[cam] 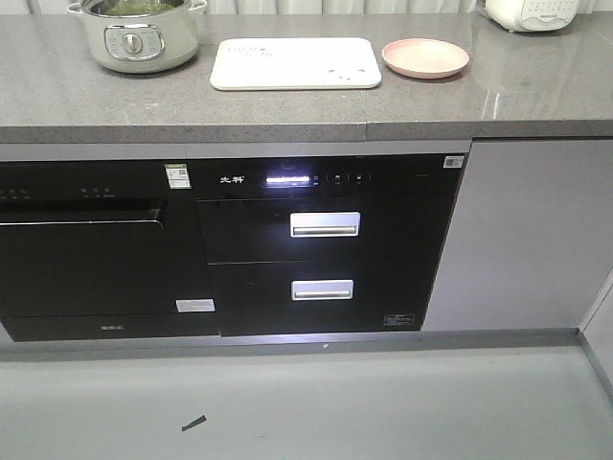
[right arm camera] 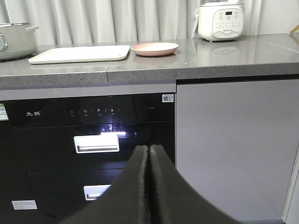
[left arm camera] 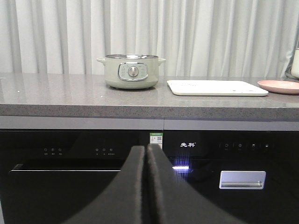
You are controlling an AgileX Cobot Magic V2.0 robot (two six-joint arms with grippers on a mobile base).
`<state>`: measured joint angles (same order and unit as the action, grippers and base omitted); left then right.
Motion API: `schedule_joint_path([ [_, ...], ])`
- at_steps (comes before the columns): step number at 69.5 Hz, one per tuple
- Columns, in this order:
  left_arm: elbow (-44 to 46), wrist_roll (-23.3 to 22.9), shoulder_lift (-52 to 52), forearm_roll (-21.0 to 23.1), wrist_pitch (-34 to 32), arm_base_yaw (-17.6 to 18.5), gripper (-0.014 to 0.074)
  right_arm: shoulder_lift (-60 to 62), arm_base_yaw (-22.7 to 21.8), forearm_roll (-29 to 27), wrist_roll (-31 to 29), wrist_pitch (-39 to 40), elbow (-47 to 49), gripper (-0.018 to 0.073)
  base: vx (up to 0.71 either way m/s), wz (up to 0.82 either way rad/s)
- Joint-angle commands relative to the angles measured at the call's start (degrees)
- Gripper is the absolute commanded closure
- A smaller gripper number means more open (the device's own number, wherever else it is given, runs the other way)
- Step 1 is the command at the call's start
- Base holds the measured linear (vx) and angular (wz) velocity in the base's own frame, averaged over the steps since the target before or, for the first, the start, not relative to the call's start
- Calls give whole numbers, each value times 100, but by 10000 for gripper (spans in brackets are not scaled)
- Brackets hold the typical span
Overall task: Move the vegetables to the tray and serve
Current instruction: 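Continue driving closer until the pot, tray and plate are within reach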
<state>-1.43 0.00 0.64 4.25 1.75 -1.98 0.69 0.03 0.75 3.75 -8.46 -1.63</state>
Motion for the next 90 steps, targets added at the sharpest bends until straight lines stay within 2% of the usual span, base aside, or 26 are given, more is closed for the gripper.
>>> schedule_joint_path([
  [1,-30,0,79,43,-395,1,603,16,-7,47,-15,432,-40,563,8,0],
  [90,-30,0,79,43,-395,1,603,16,-7,47,-15,432,-40,563,7,0],
])
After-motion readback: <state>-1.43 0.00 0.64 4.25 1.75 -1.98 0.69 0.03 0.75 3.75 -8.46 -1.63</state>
